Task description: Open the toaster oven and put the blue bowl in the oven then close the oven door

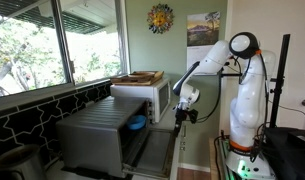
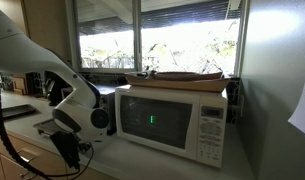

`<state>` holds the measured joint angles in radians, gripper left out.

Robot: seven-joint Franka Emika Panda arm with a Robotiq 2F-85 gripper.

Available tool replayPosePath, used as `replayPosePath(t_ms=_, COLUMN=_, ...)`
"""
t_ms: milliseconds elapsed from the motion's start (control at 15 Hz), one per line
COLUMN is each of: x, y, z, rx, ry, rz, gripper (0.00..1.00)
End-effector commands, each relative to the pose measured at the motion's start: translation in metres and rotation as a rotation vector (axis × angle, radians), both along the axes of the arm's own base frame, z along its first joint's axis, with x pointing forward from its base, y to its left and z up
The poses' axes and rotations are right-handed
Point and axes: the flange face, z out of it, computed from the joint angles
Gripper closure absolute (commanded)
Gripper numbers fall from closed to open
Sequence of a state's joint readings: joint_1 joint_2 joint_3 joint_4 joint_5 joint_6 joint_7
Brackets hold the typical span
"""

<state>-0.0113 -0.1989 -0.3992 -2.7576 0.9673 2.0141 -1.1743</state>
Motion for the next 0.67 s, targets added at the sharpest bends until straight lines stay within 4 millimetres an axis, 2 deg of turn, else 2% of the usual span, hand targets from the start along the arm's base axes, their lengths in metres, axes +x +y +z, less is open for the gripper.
replayPosePath(t_ms=0, x=-0.003, y=-0.004, z=-0.005, rx=0.113, ry=-0.046, rz=-0.064, gripper=0.0)
replayPosePath(t_ms=600, x=-0.011, y=-0.006, z=0.007, rx=0.401, ry=-0.049, rz=-0.144, gripper=0.0)
